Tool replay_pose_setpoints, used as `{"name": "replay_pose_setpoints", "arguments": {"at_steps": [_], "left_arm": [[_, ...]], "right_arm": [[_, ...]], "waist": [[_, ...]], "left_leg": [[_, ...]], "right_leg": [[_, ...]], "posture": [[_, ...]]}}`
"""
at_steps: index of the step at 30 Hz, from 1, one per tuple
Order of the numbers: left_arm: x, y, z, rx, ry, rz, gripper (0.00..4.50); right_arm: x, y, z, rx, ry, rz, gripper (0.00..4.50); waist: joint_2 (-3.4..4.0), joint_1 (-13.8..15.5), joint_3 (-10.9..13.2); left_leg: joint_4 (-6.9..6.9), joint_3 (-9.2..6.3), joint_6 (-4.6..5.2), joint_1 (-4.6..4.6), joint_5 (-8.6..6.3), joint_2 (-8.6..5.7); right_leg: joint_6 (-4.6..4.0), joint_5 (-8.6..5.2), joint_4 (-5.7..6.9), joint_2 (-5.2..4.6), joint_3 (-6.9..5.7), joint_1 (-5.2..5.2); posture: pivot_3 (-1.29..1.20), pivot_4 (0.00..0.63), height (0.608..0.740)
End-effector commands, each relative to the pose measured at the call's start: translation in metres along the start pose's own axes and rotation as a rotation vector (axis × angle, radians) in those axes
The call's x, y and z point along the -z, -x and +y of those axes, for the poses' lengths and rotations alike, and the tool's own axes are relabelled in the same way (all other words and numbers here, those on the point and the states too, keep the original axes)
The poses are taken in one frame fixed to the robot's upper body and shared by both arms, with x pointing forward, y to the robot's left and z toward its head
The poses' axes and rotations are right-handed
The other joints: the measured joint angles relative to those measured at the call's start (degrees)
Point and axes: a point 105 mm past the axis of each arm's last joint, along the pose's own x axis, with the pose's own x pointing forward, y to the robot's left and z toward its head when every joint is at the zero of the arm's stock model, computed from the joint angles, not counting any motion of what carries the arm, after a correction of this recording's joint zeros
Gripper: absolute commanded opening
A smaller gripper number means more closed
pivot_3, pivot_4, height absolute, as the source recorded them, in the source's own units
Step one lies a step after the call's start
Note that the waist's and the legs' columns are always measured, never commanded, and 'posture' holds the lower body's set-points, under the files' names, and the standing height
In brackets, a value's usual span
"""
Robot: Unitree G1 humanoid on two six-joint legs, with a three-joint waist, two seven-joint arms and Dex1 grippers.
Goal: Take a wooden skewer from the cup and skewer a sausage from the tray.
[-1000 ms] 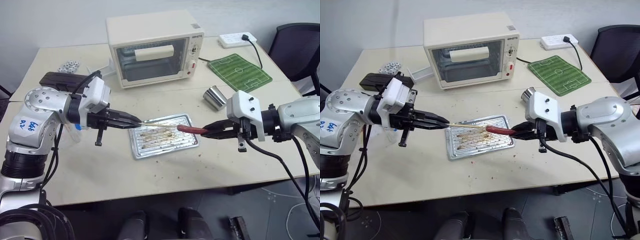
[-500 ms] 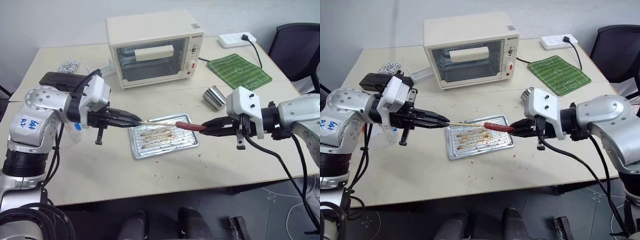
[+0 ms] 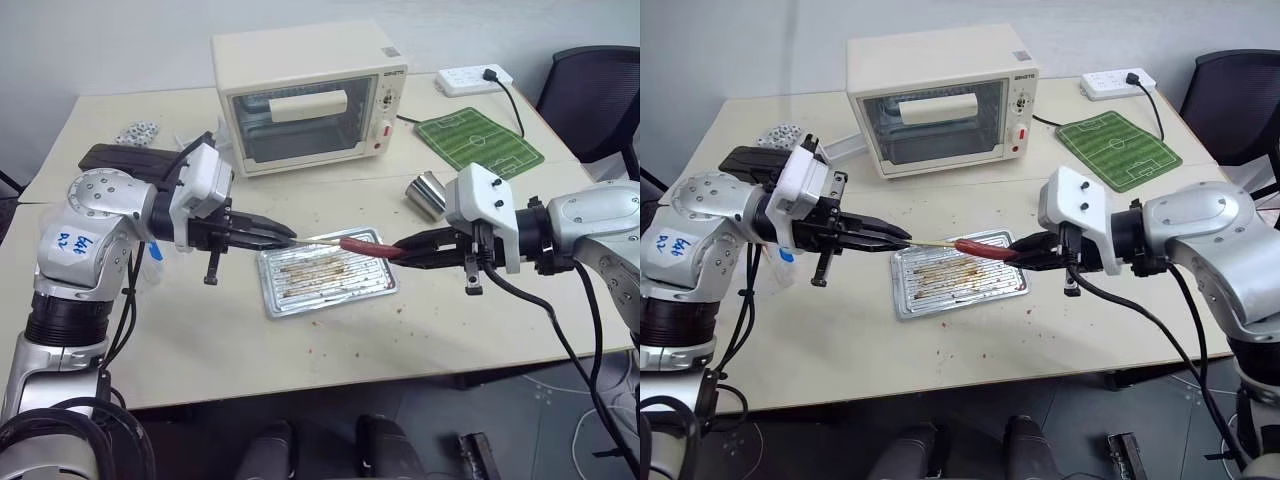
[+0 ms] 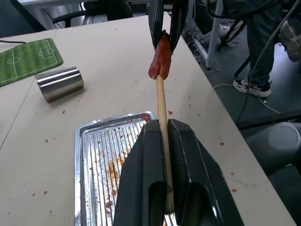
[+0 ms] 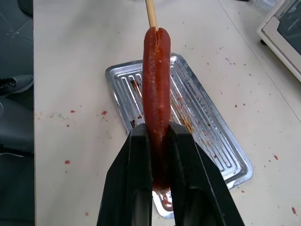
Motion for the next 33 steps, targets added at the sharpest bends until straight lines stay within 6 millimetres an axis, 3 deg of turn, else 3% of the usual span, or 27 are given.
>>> {"name": "replay_pose_setpoints", "arguments": {"at_steps": [1, 14, 21, 25, 30, 33], "left_arm": [[-0.006, -0.011, -0.006, 0.056, -0.04, -0.008, 0.0], [-0.001, -0.017, -0.011, 0.093, -0.037, -0.012, 0.0], [0.005, -0.007, -0.011, 0.016, -0.009, -0.001, 0.0], [0.009, 0.004, -0.014, -0.083, 0.012, 0.011, 0.0], [0.013, 0.033, -0.019, -0.343, 0.052, 0.039, 0.0], [0.02, 0.061, -0.019, -0.638, 0.083, 0.084, 0.0]], "right_arm": [[-0.02, -0.007, 0.012, -0.069, 0.104, -0.052, 0.18], [-0.025, -0.011, 0.018, -0.117, 0.131, -0.059, 0.18], [-0.019, -0.007, 0.005, -0.049, 0.097, -0.037, 2.44], [-0.019, -0.002, -0.008, 0.023, 0.103, -0.038, 3.5], [-0.027, 0.009, -0.029, 0.122, 0.06, -0.087, 3.5], [-0.034, 0.017, -0.038, 0.174, 0.004, -0.144, 3.5]], "waist": [[0.0, 0.0, 0.0], [0.0, 0.05, 0.0], [0.0, -0.06, 0.0], [0.0, -0.07, 0.0], [0.0, -0.05, 0.0], [0.0, -0.04, 0.0]], "left_leg": [[0.0, 0.0, 0.0, 0.0, 0.0, 0.0], [0.03, 0.0, 0.0, 0.0, 0.0, -0.01], [0.02, -0.01, 0.0, 0.0, 0.0, 0.01], [0.02, -0.01, 0.0, 0.0, 0.0, 0.0], [-0.03, -0.01, -0.01, 0.01, 0.0, 0.05], [-0.06, -0.02, -0.03, 0.01, -0.01, 0.06]], "right_leg": [[0.0, 0.0, 0.0, 0.0, 0.0, 0.0], [0.0, 0.0, 0.01, -0.01, 0.0, 0.0], [0.0, 0.0, 0.02, 0.0, 0.01, -0.01], [0.0, 0.0, 0.02, -0.02, 0.03, -0.01], [0.0, 0.0, -0.01, -0.09, 0.09, -0.04], [-0.01, 0.0, -0.03, -0.18, 0.12, -0.04]], "posture": [[0.0, 0.15, 0.74], [0.0, 0.15, 0.74], [0.0, 0.15, 0.74], [0.0, 0.15, 0.74], [0.0, 0.15, 0.74], [0.0, 0.15, 0.74]]}}
